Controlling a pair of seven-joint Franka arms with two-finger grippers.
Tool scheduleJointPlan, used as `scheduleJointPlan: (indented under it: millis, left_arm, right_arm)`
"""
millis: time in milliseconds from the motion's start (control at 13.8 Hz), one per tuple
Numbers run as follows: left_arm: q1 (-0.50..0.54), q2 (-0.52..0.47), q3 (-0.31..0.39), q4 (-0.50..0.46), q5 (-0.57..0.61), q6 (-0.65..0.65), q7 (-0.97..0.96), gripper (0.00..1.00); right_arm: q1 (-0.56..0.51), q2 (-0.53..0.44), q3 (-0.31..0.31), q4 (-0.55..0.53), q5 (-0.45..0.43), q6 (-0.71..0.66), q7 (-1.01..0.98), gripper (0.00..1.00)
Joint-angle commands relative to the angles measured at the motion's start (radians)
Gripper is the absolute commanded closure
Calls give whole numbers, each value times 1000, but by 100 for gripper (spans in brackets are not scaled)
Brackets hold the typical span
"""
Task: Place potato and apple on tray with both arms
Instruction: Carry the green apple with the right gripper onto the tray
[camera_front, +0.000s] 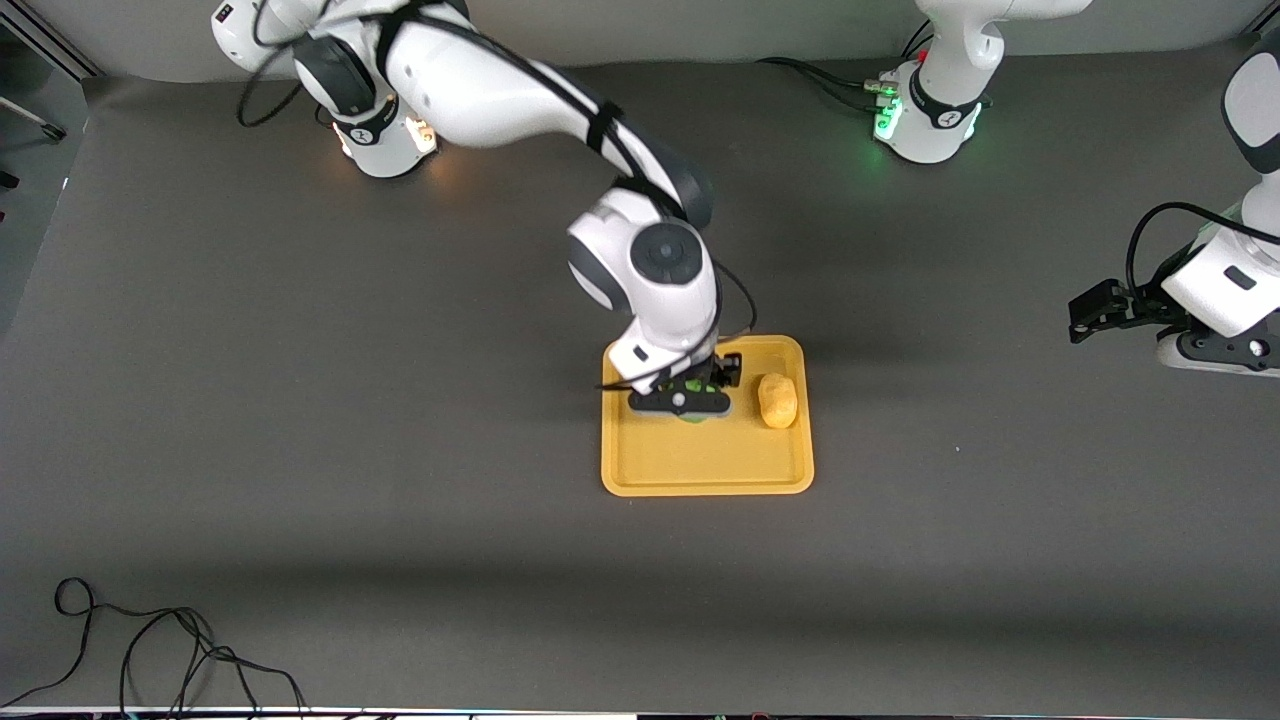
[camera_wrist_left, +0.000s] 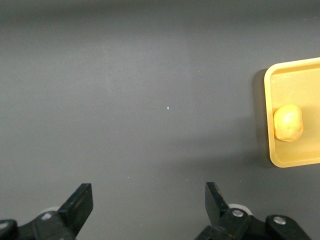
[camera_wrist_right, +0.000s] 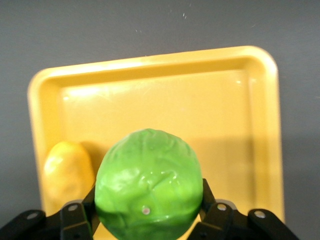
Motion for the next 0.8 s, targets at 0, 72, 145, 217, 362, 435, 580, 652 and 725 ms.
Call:
scheduleJointPlan:
  millis: [0,72,145,217,362,435,580,652,725]
  left_arm:
    - [-29,-18,21,-19,-10,-5,2,0]
    - [-31,-18,18,-19,-10,-7,-6,0]
    - [-31,-20,18,-17,-10,-5,5,0]
    - [-26,-23,18,-17,-10,-4,9,0]
    - [-22,-29,18,-19,-10,-10,8,0]
    - [-19,-29,21,-17,-10,-17,8,0]
    - [-16,-29,23,-16,-10,-22,9,0]
    - [-16,-29,23,-16,-8,-21,11,0]
    - [-17,-29,23,-16,-8,-22,11,0]
  right_arm:
    - [15,85,-13,61,-13,52,24,41]
    - [16,103,-13,59,-33,71,24,41]
    - [18,120,-13,59,-41,88,26,41]
    - [18,130,-13,59,-41,97,26,41]
    - [25,133,-11,56,-42,99,26,38]
    - [25,136,-11,56,-42,100,26,26]
    - [25,139,-11,54,-42,100,27,0]
    - [25,134,-11,54,-41,97,30,0]
    - [25,119,-13,54,-41,87,47,0]
